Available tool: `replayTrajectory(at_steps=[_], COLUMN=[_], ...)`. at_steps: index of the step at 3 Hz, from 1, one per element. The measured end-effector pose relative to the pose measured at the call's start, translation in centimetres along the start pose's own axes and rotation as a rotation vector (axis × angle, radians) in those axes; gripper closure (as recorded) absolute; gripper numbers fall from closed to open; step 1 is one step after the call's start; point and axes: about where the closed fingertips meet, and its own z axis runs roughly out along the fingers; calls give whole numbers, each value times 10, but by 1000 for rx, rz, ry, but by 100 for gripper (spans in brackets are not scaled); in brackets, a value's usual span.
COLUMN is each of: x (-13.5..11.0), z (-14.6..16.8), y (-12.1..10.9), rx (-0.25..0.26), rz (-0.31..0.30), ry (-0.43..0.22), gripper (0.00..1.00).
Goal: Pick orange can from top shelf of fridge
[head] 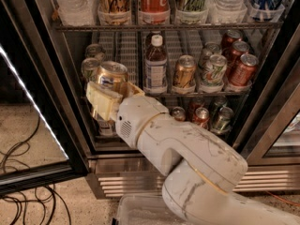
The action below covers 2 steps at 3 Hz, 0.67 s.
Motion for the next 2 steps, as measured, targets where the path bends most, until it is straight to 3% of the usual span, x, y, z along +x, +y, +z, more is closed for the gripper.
replayTrajectory(at_steps=[2], x=[29], z=[-27], y=[-21], rx=[28], rz=[23], ry=[12], gripper=[100])
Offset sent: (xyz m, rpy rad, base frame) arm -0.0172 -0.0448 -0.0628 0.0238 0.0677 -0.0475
